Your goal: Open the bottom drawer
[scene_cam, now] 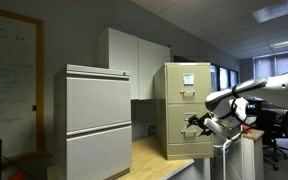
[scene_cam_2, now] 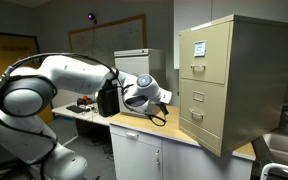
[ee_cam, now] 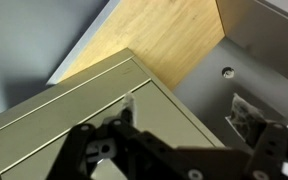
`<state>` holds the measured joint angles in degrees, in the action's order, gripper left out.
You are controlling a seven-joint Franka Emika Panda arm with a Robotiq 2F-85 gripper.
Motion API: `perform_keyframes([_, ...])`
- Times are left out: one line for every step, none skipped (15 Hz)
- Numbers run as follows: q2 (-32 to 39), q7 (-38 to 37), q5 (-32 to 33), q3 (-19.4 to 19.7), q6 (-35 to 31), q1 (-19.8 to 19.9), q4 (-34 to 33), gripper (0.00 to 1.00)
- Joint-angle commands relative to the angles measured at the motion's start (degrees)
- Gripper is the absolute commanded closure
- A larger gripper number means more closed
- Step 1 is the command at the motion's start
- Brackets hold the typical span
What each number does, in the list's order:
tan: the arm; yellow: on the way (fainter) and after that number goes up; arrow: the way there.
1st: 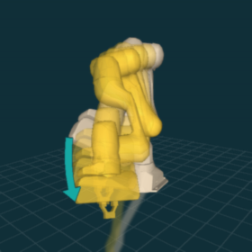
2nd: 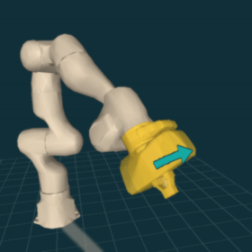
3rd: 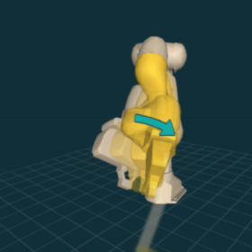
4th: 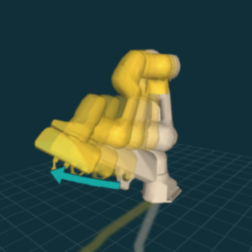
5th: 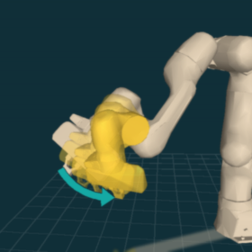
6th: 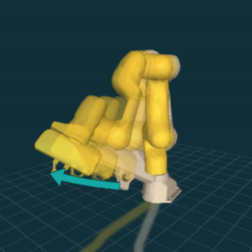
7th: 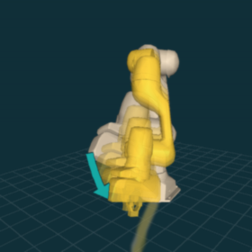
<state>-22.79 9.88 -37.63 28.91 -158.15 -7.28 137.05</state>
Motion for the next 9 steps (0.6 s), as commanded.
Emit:
perform_keyframes([2.6,9.2,-10.1,9.2,1.7,-7.0,-5.3,0.0])
perform_keyframes([3.6,11.3,-12.7,11.9,2.7,-8.7,-6.7,0.0])
perform_keyframes([4.4,12.9,-14.8,14.1,3.8,-10.1,-7.8,0.0])
perform_keyframes([5.5,14.2,-16.7,16.3,5.4,-11.4,-9.2,0.0])
perform_keyframes([6.8,15.1,-18.4,18.5,7.2,-12.6,-10.5,0.0])
perform_keyframes([8.1,15.4,-19.5,20.3,9.5,-13.4,-11.8,0.0])
perform_keyframes([9.0,15.1,-19.4,21.2,11.7,-13.8,-12.5,0.0])
perform_keyframes([5.7,14.1,-17.1,18.7,8.2,-12.0,-8.8,0.0])
perform_keyframes([6.7,14.1,-17.4,19.8,9.7,-12.5,-9.8,0.0])
